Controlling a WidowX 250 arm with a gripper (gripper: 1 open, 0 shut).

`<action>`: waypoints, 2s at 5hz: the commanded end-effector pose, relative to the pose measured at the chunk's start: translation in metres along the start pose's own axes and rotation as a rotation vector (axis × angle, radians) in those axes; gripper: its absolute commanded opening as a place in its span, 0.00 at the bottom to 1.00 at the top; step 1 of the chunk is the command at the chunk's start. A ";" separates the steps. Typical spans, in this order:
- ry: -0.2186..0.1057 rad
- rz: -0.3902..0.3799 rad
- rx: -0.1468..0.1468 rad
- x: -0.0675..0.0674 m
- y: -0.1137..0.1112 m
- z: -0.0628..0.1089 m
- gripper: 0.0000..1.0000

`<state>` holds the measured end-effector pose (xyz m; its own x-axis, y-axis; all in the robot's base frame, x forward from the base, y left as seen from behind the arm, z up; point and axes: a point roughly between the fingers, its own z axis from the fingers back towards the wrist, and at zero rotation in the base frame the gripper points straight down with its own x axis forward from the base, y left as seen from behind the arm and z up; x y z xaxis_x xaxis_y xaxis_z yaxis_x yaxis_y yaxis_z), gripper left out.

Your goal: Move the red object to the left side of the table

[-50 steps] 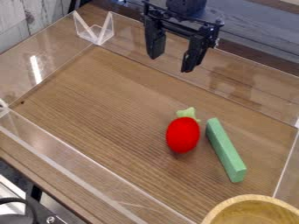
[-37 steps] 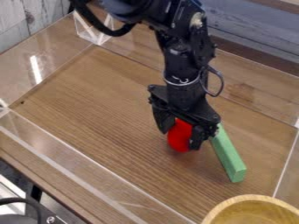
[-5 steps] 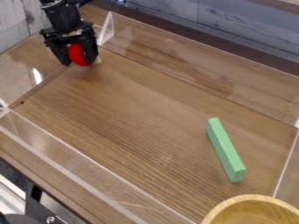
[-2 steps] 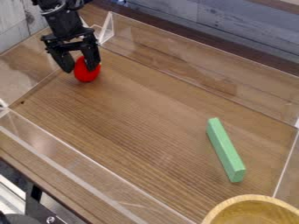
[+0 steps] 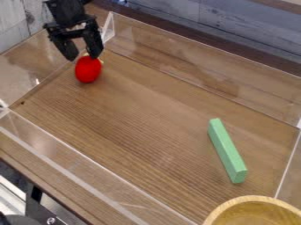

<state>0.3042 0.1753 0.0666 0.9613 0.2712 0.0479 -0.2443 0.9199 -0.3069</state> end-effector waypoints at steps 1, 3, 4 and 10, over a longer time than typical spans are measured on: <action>-0.068 -0.060 0.016 0.018 -0.004 0.031 1.00; -0.049 -0.116 0.002 0.032 0.009 0.039 1.00; -0.061 -0.081 0.000 0.035 0.002 0.045 1.00; -0.013 -0.088 -0.021 0.033 -0.042 0.068 0.00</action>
<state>0.3327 0.1641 0.1223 0.9789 0.2036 0.0174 -0.1847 0.9180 -0.3508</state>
